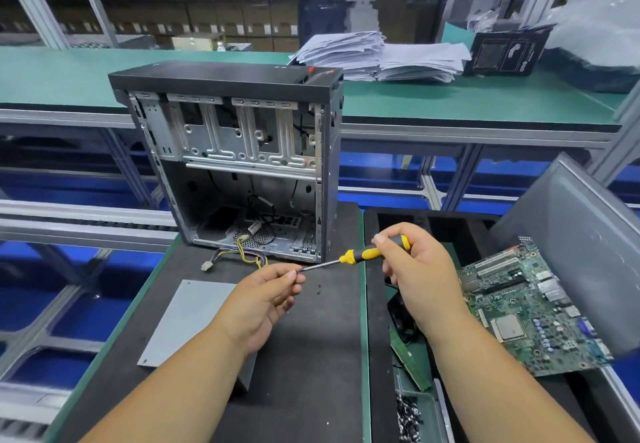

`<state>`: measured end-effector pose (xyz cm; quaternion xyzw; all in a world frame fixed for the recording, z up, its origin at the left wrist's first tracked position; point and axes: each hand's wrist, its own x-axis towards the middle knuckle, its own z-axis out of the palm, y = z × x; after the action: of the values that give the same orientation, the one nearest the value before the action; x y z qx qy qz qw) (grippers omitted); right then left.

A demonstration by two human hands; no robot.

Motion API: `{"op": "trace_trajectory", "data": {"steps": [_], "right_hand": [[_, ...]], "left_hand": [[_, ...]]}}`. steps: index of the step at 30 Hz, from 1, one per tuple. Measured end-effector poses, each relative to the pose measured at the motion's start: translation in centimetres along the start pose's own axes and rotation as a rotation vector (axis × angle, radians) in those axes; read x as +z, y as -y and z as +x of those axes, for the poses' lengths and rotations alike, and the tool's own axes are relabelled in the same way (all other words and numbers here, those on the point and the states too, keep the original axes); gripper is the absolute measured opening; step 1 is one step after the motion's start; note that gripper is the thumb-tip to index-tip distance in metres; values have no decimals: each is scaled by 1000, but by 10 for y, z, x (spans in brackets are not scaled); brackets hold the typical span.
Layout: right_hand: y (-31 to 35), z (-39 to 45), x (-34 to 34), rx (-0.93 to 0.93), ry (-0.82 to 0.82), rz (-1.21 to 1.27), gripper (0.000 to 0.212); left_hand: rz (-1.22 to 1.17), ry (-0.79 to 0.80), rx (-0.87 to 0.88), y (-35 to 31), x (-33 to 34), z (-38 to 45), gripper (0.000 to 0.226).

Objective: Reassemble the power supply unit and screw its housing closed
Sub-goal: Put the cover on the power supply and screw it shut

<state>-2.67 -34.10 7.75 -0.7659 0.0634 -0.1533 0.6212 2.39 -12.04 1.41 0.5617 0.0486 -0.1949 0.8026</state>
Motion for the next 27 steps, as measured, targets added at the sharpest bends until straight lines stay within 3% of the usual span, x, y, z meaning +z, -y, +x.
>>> {"op": "trace_trajectory", "data": {"steps": [4,16,19,27], "right_hand": [[1,1,5,-13,43,-13,13],[13,-5,26,-104,201,-53,12],[18,-5,37,-113,192,-77,13],[20,-21,81,-19,87,-48,13]], "left_hand": [[-39,-31,-7,0,-2,-6,8],[-56,-82,-1,-16,-28,-18,21],[23,-76,37,-21,-39,-20,8],[247,-38,137,-27,-80,-34,10]]}}
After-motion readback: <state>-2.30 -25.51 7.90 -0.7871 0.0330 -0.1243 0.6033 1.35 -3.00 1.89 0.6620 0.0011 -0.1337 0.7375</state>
